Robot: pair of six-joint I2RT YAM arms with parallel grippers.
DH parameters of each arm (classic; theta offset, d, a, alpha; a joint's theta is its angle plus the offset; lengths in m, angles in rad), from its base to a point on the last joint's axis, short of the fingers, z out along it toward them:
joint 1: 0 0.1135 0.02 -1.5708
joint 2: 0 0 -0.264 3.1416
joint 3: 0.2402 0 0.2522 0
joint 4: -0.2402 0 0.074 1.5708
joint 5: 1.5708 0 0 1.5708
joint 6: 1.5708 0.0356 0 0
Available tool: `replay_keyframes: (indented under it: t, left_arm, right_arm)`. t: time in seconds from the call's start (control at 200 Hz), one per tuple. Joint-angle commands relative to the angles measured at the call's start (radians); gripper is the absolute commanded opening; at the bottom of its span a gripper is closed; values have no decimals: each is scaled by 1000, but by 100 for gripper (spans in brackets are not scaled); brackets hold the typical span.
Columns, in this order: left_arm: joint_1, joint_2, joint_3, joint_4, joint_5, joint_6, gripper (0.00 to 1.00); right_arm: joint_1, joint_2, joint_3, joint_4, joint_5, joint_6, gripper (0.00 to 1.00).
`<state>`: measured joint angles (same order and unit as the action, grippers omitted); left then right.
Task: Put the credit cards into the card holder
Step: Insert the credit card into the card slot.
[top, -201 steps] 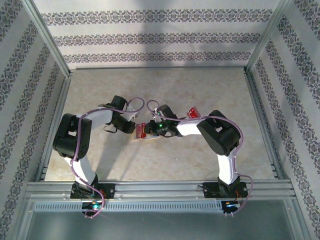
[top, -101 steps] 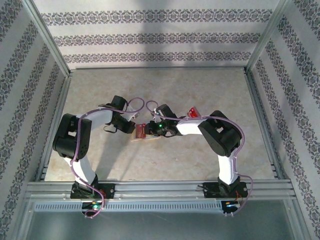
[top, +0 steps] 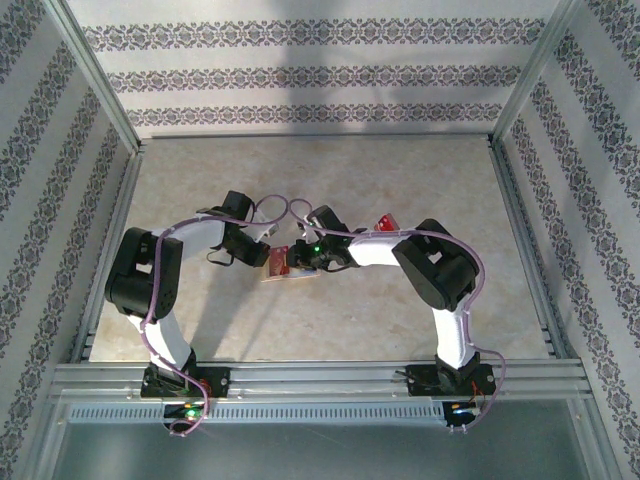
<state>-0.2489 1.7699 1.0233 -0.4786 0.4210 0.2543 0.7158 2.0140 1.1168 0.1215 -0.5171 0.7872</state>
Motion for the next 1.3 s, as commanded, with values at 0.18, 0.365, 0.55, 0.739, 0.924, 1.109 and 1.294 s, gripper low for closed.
replay_keyframes:
  t: [0.18, 0.365, 0.55, 0.739, 0.924, 1.109, 1.294]
  left_arm:
    - [35, -113, 6, -31, -58, 11, 0]
    - [43, -104, -52, 15, -35, 12, 0]
    - [43, -43, -50, 24, -24, 12, 0]
    - [43, -7, -57, 41, -20, 4, 0]
    - [43, 18, -52, 46, -16, 3, 0]
    - [43, 22, -41, 38, -22, 0, 0]
    - [43, 10, -45, 40, -26, 0, 0]
  right_arm:
    - [4, 27, 18, -80, 16, -51, 16]
    - [4, 21, 9, -75, 17, -52, 16]
    - [8, 33, 25, -76, 14, -52, 16]
    - [16, 55, 50, -79, 8, -52, 16]
    - [25, 72, 77, -89, 6, -58, 16]
    - [35, 79, 102, -118, 8, -72, 17]
    - [34, 54, 107, -172, 14, -95, 22]
